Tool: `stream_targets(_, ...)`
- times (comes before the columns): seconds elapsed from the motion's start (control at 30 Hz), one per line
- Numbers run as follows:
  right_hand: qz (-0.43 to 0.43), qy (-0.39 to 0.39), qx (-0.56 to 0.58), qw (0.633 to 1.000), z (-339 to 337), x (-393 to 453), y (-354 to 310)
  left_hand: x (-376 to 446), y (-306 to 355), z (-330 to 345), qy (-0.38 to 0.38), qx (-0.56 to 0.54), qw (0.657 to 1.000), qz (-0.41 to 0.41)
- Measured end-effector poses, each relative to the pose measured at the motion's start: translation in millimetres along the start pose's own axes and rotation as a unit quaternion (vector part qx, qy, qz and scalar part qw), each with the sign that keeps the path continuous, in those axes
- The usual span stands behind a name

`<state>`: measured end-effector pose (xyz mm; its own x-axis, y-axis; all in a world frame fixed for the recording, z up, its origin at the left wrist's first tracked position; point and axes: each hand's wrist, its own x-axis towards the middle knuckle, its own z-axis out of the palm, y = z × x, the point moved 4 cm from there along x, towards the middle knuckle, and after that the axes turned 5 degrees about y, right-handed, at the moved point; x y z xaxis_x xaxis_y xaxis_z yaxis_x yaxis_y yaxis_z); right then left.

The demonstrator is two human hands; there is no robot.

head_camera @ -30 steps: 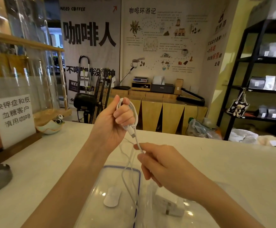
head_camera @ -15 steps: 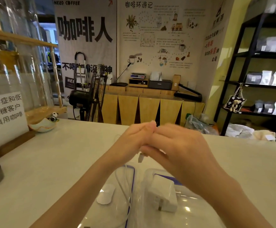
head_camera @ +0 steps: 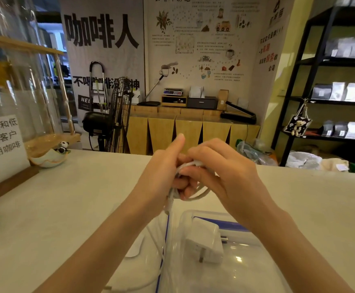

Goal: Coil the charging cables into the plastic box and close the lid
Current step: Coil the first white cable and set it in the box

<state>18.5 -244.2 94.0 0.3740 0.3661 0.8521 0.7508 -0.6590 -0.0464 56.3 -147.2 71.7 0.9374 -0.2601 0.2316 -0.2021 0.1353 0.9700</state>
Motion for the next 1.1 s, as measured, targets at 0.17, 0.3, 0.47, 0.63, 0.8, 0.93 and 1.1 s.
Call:
stream_targets(0.17,0.053,0.055,0.060,0.995,-9.2,2.7,10.1,-4.7,6.0,4.2,-0.005,0.018,0.999,0.045)
stream_targets(0.3,0.163,0.110,0.136,0.971,-19.6,0.8,23.3,-5.8,10.8,10.5,-0.046,0.072,0.994,0.073)
stream_targets(0.47,0.236,0.154,0.195,0.940,-25.0,-0.1,33.3,-3.1,2.7,11.9,-0.011,0.153,0.979,0.136)
stream_targets(0.63,0.246,0.157,0.206,0.934,-25.4,-1.3,36.1,-1.7,1.9,14.0,-0.052,0.054,0.993,0.091)
stream_targets(0.8,0.139,0.171,-0.064,0.973,-28.5,1.9,28.9,1.6,-0.5,7.5,-0.017,0.122,0.990,0.073)
stream_targets(0.93,0.184,0.087,-0.034,0.978,-24.8,4.4,22.4,6.9,-6.2,-0.4,0.019,0.176,0.982,0.061)
stream_targets(1.1,0.328,-0.091,0.111,0.934,-16.7,-1.3,30.0,10.3,-9.3,-3.5,0.034,0.229,0.970,0.078)
